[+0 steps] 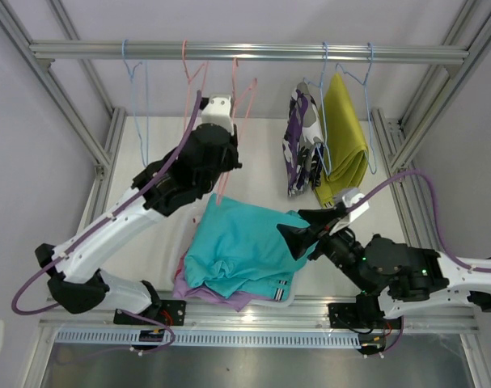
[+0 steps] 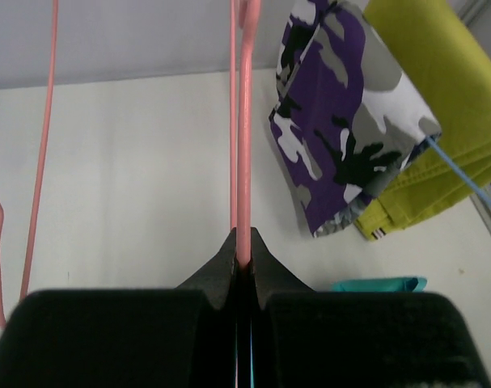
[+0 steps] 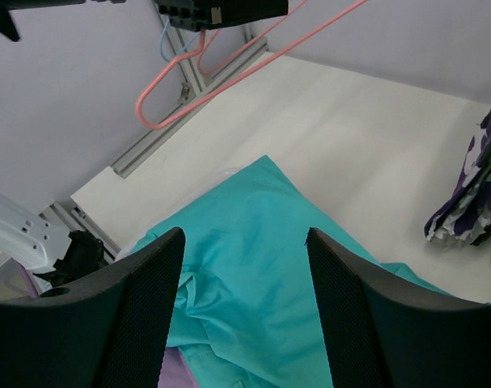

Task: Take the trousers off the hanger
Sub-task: Place the hanger at the clothesline, then pick up the hanger from the clothesline.

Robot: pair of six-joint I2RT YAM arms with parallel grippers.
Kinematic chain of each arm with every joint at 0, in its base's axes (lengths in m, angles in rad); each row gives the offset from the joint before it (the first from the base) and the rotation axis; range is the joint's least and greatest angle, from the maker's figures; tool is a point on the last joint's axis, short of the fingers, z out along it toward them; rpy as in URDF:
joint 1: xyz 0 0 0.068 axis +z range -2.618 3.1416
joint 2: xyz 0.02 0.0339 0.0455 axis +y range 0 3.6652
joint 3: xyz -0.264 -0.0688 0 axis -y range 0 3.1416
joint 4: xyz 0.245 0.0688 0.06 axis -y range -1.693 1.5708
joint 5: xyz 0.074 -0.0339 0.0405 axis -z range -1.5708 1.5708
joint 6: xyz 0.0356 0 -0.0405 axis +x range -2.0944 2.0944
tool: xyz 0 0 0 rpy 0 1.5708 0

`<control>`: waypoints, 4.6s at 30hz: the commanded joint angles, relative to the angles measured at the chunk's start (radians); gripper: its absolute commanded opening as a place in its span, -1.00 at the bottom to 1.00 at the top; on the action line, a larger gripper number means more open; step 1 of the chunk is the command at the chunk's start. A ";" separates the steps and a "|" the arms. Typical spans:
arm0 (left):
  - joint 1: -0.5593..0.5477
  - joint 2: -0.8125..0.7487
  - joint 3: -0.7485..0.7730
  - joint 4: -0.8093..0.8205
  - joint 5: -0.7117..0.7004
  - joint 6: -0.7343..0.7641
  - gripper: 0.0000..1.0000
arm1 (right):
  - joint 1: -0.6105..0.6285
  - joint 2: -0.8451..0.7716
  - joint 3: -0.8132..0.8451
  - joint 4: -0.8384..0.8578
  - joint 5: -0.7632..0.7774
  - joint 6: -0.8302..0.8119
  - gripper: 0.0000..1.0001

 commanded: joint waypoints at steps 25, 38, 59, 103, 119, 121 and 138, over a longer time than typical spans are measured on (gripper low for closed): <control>0.194 0.417 0.505 0.021 0.184 0.100 -0.99 | 0.007 -0.232 -0.121 0.048 0.094 -0.118 0.43; 0.228 0.444 0.492 0.007 0.216 0.078 -0.99 | 0.001 -0.236 -0.163 0.065 0.080 -0.112 0.46; 0.225 0.374 0.289 0.060 0.251 0.034 -0.99 | -0.005 -0.262 -0.212 0.045 0.069 -0.068 0.47; -0.057 0.398 0.568 0.101 0.535 0.126 0.99 | -0.013 -0.268 0.129 -0.156 0.145 -0.138 0.51; 0.002 0.582 0.633 0.234 0.630 0.086 0.99 | -0.023 -0.336 0.138 -0.203 0.166 -0.124 0.51; 0.016 0.599 0.634 0.251 0.630 0.087 0.99 | -0.026 -0.334 0.133 -0.208 0.166 -0.121 0.51; 0.113 0.632 0.541 0.538 0.899 -0.049 0.52 | -0.023 -0.436 0.040 -0.128 0.128 -0.155 0.54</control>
